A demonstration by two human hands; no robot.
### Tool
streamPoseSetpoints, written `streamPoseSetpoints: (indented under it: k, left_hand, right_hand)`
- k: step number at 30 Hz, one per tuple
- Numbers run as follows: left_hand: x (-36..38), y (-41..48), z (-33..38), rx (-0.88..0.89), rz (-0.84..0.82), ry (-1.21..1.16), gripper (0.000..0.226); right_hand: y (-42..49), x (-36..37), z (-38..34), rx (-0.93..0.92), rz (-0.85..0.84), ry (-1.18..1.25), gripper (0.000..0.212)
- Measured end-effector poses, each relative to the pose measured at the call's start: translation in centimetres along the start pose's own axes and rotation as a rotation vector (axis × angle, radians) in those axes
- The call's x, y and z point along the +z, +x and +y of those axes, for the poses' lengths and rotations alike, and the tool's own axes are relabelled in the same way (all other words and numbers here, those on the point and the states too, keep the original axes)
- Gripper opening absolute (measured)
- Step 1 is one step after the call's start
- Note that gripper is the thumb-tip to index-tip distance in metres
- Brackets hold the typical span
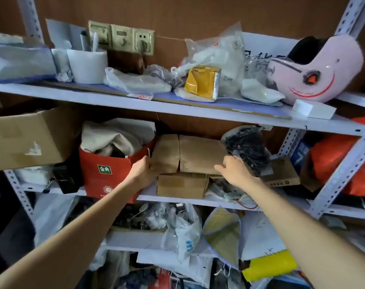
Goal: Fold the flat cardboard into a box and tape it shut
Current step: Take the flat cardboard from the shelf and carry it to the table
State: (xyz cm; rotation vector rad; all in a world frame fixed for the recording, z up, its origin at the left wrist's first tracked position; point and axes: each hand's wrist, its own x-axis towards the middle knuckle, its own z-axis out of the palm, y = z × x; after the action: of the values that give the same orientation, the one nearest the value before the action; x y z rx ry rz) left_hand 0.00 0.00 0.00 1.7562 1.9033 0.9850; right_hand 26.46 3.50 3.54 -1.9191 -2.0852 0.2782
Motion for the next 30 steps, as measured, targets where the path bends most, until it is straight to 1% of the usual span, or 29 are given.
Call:
streamPoseSetpoints:
  k: [1,2,3,5,7,8,12,14,16,18,19,21,23,25,28,30]
  left_hand:
    - [0.5,0.5,-0.2,-0.029,-0.015,-0.035,0.024]
    - [0.8,0.9,-0.4,-0.07,-0.012,-0.056,0.026]
    - [1.3,1.4,-0.6,-0.106,-0.009,-0.085,0.027]
    - [2.0,2.2,-0.9,-0.158,0.044,-0.142,0.03]
    - [2.3,3.1,-1.3,-0.199,0.105,-0.203,0.04]
    - [2.3,3.5,-1.4,-0.217,0.106,-0.223,0.046]
    - [3.1,4.1,-1.4,-0.281,-0.002,-0.513,0.069]
    - [4.0,4.1,-0.9,-0.257,-0.002,-0.552,0.063]
    - [5.2,4.1,0.4,-0.224,0.047,-0.502,0.049]
    - [6.3,4.0,1.7,-0.203,0.093,-0.448,0.045]
    - [7.0,3.9,2.5,-0.194,0.096,-0.452,0.045]
    - [8.7,3.9,3.9,-0.151,0.066,-0.48,0.051]
    - [10.6,3.7,5.3,-0.103,0.003,-0.538,0.058]
    - [13.1,3.6,6.9,-0.059,-0.065,-0.606,0.064]
    - [17.5,3.6,9.2,0.011,-0.164,-0.656,0.064]
    - [20.7,3.8,11.4,0.057,-0.232,-0.667,0.06]
  right_hand:
    - [0.5,0.3,0.3,0.059,0.053,0.01,0.039]
    - [1.0,0.5,0.7,0.124,0.111,0.0,0.052]
    - [1.8,0.8,1.2,0.173,0.119,0.004,0.065]
    - [2.8,1.3,1.9,0.222,0.011,0.122,0.084]
    - [4.0,1.7,2.7,0.258,-0.09,0.285,0.098]
    - [4.4,1.7,3.0,0.276,-0.097,0.338,0.102]
    - [5.7,1.3,5.2,0.34,-0.069,0.52,0.108]
    - [5.6,0.9,6.9,0.346,-0.035,0.558,0.108]
    - [5.0,0.3,8.8,0.337,0.006,0.59,0.105]
    - [4.2,-0.4,10.8,0.316,0.027,0.613,0.097]
    - [3.7,-0.7,11.9,0.301,0.049,0.623,0.088]
    - [2.6,-1.6,14.4,0.274,0.114,0.631,0.067]
    - [1.6,-2.4,17.2,0.281,0.178,0.623,0.055]
    - [0.1,-3.5,20.2,0.314,0.225,0.621,0.057]
    - [-2.7,-5.1,24.6,0.381,0.248,0.617,0.075]
    - [-4.9,-6.0,27.2,0.416,0.316,0.625,0.083]
